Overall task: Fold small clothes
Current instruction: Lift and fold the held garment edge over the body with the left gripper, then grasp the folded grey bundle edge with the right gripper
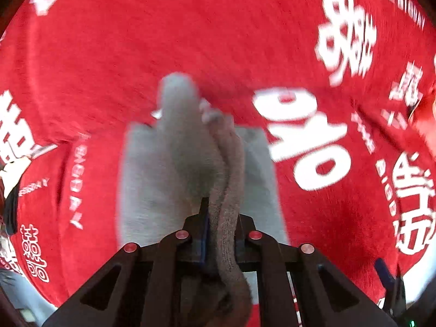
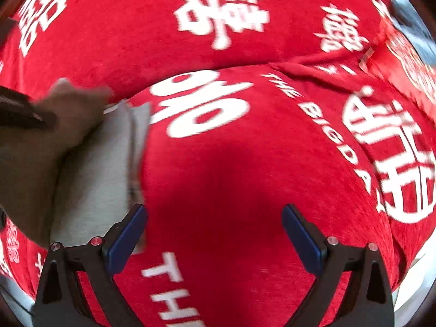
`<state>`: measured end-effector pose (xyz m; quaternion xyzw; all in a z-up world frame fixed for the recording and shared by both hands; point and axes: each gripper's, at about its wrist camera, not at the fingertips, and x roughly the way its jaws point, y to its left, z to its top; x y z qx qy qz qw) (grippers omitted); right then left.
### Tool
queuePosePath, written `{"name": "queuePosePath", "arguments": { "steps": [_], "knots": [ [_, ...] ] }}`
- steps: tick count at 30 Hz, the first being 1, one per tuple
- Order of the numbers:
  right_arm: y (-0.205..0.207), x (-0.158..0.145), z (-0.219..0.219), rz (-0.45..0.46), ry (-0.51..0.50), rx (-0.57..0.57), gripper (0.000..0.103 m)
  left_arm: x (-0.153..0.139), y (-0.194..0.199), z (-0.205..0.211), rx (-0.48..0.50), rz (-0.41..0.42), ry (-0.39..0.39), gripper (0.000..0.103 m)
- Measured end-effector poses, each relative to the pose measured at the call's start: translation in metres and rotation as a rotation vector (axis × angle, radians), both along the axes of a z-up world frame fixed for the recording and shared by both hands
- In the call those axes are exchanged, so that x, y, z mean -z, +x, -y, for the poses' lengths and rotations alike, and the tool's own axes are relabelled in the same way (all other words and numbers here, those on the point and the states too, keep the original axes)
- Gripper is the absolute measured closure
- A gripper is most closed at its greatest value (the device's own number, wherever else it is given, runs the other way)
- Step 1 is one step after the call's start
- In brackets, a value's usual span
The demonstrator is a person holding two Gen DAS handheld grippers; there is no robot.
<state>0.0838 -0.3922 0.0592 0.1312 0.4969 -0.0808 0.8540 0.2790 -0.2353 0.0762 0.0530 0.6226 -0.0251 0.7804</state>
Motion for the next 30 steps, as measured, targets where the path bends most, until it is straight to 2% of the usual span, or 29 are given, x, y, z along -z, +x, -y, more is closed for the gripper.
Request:
{"name": "queuePosePath", "arguments": {
  "steps": [3, 5, 7, 8, 9, 12, 13, 15, 16, 17, 18, 21, 24, 26, 27, 30],
  "knots": [
    [-0.008, 0.007, 0.015, -0.009, 0.017, 0.021, 0.004, 0.042, -0.002, 0.031, 0.001, -0.050, 0.064, 0.090],
    [-0.012, 0.010, 0.019, -0.014, 0.017, 0.019, 0.004, 0.052, -0.009, 0.039, 0.000, -0.021, 0.091, 0.089],
    [-0.017, 0.013, 0.020, -0.014, 0.002, 0.010, 0.004, 0.047, -0.013, 0.045, 0.021, 0.000, 0.088, 0.069],
    [-0.020, 0.013, 0.019, -0.012, -0.005, 0.005, 0.004, 0.046, -0.013, 0.047, 0.046, -0.016, 0.048, 0.039],
    [-0.021, 0.013, 0.019, -0.010, -0.007, -0.002, 0.004, 0.041, -0.013, 0.048, 0.070, -0.037, -0.008, 0.024],
    [-0.023, 0.009, 0.017, -0.001, 0.002, -0.018, 0.004, 0.014, -0.018, 0.035, 0.049, -0.022, -0.097, 0.024],
    [-0.024, 0.006, 0.017, 0.008, 0.008, -0.022, 0.004, 0.001, -0.021, 0.028, 0.051, -0.027, -0.156, 0.024],
    [-0.024, -0.001, 0.014, 0.028, 0.032, -0.041, 0.004, -0.026, -0.031, 0.009, 0.071, -0.018, -0.324, 0.024],
    [-0.025, -0.005, 0.012, 0.040, 0.046, -0.054, 0.004, -0.035, -0.035, 0.000, 0.080, 0.003, -0.356, 0.024],
    [-0.025, -0.009, 0.010, 0.050, 0.056, -0.064, 0.004, -0.045, -0.041, -0.011, 0.086, 0.045, -0.350, 0.024],
    [-0.025, -0.012, 0.009, 0.062, 0.075, -0.081, 0.004, -0.049, -0.048, -0.022, 0.087, 0.085, -0.308, 0.024],
    [-0.018, -0.021, 0.003, 0.074, 0.124, -0.123, 0.004, -0.041, -0.067, -0.046, 0.090, 0.153, -0.131, 0.024],
    [-0.007, -0.031, -0.005, 0.082, 0.195, -0.160, 0.004, -0.025, -0.085, -0.075, 0.077, 0.135, -0.150, 0.024],
    [-0.002, -0.039, -0.017, 0.095, 0.255, -0.204, 0.004, -0.019, -0.095, -0.085, 0.067, 0.162, -0.126, 0.024],
    [-0.001, -0.043, -0.025, 0.104, 0.263, -0.228, 0.004, -0.014, -0.099, -0.091, 0.056, 0.177, -0.111, 0.024],
    [0.004, -0.054, -0.060, 0.143, 0.208, -0.326, 0.004, 0.000, -0.102, -0.109, 0.045, 0.159, -0.137, 0.024]
  ]
}}
